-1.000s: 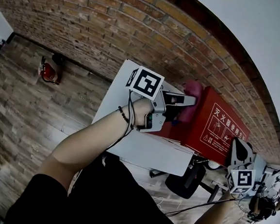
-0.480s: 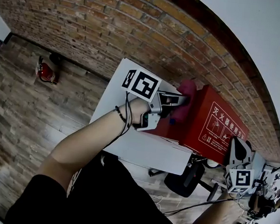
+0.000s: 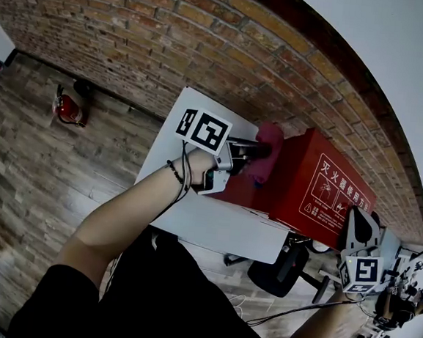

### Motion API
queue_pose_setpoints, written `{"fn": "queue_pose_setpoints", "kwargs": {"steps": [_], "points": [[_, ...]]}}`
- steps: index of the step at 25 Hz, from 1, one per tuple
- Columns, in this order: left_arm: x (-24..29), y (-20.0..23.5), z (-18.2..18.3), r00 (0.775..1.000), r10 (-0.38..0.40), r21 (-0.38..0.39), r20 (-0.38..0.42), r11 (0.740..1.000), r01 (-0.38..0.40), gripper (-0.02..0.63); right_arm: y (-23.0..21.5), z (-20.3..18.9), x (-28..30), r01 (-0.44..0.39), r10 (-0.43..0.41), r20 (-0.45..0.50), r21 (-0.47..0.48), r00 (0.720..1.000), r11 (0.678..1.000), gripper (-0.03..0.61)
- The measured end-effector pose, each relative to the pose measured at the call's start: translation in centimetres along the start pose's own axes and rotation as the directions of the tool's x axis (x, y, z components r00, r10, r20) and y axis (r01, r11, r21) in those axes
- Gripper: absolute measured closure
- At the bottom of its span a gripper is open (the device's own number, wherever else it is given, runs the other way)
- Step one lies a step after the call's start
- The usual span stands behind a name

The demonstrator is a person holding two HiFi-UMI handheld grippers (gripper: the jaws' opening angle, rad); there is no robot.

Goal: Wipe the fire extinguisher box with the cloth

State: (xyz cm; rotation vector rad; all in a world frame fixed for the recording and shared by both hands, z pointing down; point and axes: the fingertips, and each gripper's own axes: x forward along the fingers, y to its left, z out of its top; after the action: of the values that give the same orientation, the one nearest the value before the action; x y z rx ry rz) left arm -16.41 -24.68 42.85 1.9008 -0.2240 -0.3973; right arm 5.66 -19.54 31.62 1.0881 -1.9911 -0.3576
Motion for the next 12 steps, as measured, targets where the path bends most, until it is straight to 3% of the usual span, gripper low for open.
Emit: {"fn": "queue_pose_setpoints", "kwargs": {"steps": [12], "points": [[-0.5,3.1,-1.6,0.997,0.054,0.065,-0.055,0.997,-0.051,0.561,0.0,0.1,-0.1,-0.003,0.003,0.003,0.005,1.0,1.0,0.563]]}}
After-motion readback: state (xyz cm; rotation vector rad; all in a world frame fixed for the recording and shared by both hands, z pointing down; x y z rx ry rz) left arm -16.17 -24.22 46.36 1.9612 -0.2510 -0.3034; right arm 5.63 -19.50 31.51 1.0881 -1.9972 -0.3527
